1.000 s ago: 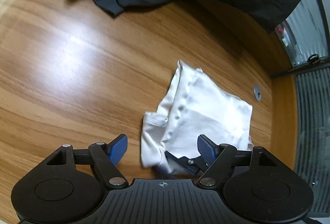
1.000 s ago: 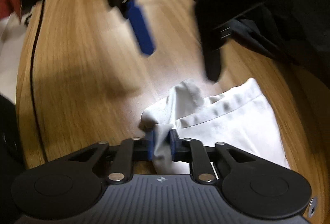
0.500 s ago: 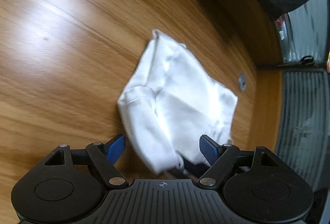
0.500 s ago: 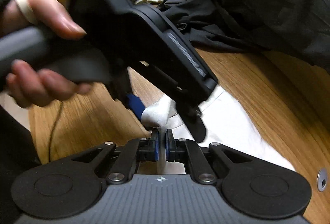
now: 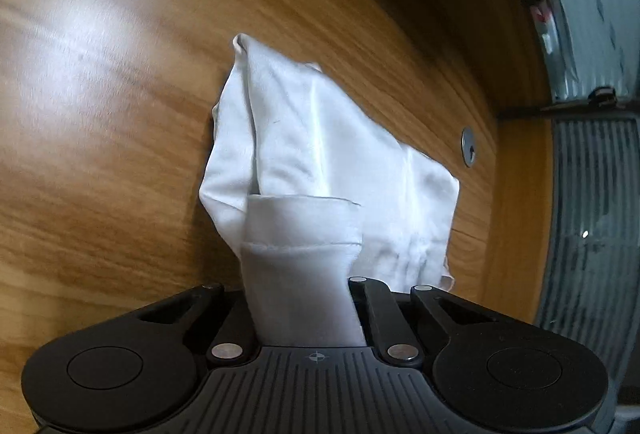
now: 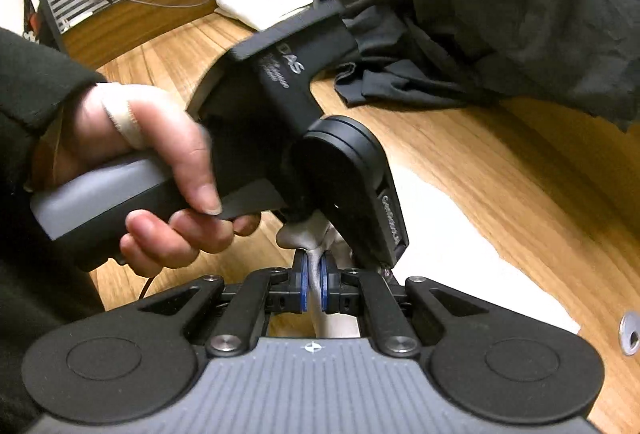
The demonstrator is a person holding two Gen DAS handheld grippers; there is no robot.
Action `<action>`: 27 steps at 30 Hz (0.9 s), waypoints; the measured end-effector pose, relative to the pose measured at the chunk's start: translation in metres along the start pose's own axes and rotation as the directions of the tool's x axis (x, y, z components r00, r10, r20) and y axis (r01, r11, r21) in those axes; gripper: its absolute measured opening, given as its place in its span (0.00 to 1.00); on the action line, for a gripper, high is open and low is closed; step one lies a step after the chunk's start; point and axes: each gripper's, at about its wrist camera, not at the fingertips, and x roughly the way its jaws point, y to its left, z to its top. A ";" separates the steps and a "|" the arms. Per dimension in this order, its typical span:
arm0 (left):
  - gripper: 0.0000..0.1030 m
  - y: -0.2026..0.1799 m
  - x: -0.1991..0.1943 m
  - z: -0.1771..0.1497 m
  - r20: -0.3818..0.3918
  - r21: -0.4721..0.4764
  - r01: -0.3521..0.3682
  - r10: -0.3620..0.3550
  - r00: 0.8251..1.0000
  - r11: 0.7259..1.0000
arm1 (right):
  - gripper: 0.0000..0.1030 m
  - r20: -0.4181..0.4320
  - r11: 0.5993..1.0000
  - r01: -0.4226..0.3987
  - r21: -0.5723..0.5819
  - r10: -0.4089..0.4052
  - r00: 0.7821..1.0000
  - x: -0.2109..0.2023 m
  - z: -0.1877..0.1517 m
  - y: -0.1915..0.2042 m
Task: Fold clothes
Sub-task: 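Grasp the folded shirt bundle with the left gripper and lift it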
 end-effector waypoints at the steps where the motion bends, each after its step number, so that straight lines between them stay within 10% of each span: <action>1: 0.09 -0.003 0.000 0.000 0.001 0.029 -0.024 0.024 1.000 0.999 | 0.08 -0.005 1.000 -0.007 0.008 0.007 1.000 0.000 -0.001 0.000; 13: 0.09 0.002 -0.011 0.001 -0.009 0.164 -0.159 0.163 0.987 0.974 | 0.82 -0.043 0.966 0.083 0.244 -0.075 0.996 -0.016 -0.046 -0.062; 27: 0.09 -0.001 -0.018 0.013 0.005 0.336 -0.299 0.316 0.949 0.893 | 0.85 -0.006 0.836 0.008 0.548 -0.005 1.000 0.011 -0.104 -0.149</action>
